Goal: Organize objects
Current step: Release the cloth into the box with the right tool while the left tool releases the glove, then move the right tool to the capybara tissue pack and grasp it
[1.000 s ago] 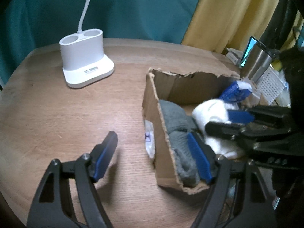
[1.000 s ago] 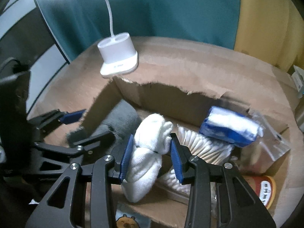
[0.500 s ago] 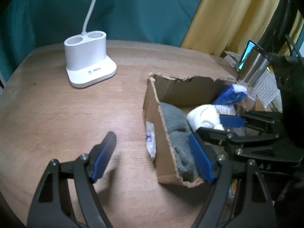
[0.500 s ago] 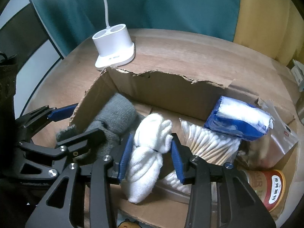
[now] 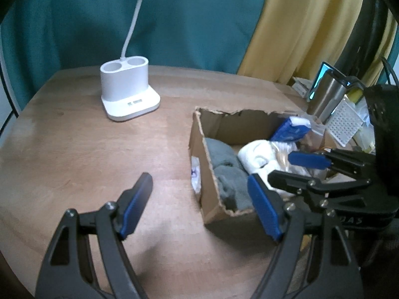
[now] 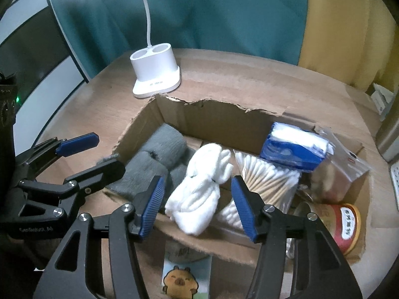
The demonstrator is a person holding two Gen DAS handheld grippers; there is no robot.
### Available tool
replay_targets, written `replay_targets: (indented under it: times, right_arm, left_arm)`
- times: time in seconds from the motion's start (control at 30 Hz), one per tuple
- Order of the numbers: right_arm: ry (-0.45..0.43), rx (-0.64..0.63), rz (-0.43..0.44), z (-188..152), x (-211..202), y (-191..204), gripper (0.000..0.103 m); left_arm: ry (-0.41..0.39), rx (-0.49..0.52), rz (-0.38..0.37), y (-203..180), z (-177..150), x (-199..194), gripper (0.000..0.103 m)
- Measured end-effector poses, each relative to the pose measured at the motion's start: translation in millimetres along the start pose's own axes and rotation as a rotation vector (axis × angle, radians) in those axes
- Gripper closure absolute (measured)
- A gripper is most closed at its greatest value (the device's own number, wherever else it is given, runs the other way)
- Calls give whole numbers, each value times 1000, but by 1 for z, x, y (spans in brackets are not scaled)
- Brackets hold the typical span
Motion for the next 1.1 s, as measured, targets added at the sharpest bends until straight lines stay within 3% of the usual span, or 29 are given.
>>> replay_targets:
  times: [1.1]
  right_arm:
    - [-94, 12, -33, -47, -61, -6, 44]
  left_arm:
    - [-21, 11, 10, -27, -33, -32, 23]
Point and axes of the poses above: each gripper's, at about its wrist camera, not at the fingertips, and x roughly the way its jaws point, y to its left, z to its top, the point moved 7 cm from there along x, roughly the way its jaws point, and after that the axes turned 12 degrees about x, right-handed, at the moved point
